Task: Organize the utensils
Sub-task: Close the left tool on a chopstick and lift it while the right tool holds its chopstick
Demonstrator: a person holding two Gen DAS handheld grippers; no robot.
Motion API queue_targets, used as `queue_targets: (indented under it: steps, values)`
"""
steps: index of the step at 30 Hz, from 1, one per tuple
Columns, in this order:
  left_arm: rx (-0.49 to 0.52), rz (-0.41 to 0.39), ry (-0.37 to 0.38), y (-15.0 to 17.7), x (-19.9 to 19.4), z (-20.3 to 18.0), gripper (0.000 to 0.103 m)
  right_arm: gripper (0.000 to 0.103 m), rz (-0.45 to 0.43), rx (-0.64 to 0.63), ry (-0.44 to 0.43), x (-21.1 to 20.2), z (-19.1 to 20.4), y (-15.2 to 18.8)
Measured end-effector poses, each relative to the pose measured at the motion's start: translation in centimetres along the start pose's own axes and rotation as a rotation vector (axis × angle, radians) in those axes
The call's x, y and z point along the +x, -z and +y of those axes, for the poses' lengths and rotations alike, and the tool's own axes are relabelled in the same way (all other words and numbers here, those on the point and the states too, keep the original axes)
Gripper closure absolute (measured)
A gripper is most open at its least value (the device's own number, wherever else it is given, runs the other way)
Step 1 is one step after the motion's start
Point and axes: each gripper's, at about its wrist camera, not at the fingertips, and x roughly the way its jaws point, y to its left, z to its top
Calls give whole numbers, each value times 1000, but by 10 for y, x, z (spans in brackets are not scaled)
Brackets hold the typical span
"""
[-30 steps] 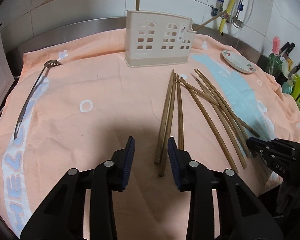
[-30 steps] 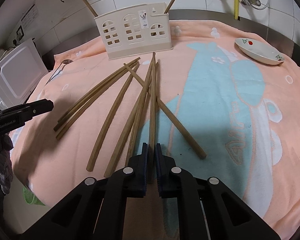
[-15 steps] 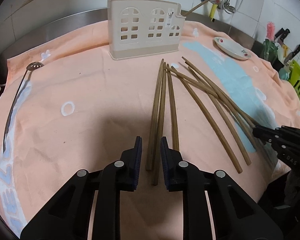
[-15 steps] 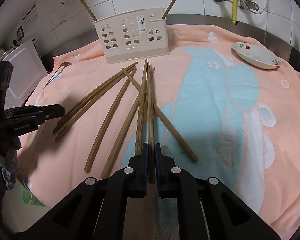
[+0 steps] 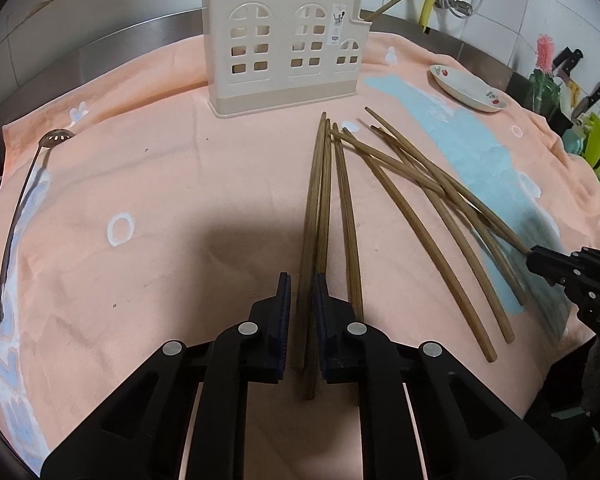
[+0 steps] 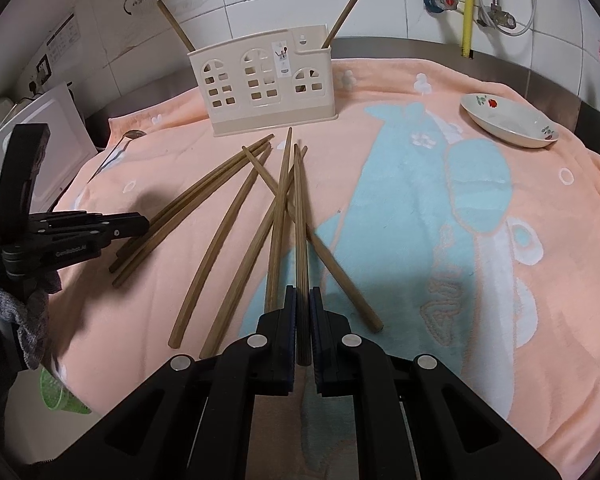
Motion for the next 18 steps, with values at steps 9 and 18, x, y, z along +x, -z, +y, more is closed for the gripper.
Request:
queue_targets:
  steps: [9, 18]
  values:
    - [6, 12, 6, 0, 2, 4, 93, 96, -11, -5, 5, -5, -2, -2]
    - [20, 23, -3, 5, 6, -1, 94, 96, -19, -13, 9, -8, -3, -4]
